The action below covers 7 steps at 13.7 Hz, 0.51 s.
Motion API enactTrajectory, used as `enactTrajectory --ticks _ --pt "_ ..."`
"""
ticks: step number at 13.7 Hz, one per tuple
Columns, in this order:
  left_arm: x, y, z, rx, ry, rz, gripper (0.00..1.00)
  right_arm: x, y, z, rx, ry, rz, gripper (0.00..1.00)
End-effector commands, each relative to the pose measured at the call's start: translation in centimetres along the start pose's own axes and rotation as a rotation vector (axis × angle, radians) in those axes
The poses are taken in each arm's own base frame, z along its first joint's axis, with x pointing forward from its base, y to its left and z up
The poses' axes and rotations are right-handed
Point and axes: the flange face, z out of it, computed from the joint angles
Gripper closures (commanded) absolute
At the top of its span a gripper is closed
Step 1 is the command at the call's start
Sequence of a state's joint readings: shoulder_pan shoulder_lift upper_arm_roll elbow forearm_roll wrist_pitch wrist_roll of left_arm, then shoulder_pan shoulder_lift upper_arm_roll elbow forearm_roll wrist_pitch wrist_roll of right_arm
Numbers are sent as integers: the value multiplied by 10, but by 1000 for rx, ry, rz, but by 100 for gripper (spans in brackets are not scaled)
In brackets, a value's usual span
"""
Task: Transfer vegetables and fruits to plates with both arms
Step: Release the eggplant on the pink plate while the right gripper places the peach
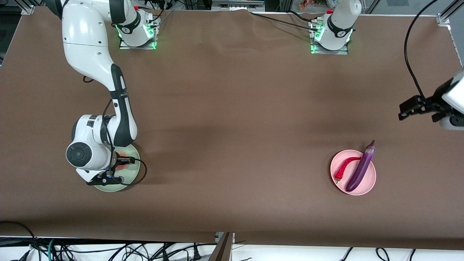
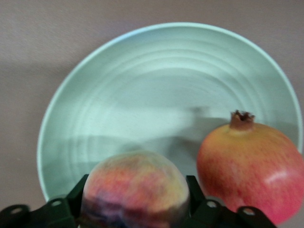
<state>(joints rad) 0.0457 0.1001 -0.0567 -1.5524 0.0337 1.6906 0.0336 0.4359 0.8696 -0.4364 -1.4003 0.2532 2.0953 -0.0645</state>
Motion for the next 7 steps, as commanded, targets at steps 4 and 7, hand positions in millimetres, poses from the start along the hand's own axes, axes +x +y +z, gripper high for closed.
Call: enactTrajectory --ticks 4,7 --pt "-45 18 8 21 -12 40 0 -4 12 -105 78 38 1 0" --pt "-44 20 11 20 -21 40 0 -19 44 -177 94 25 -36 0"
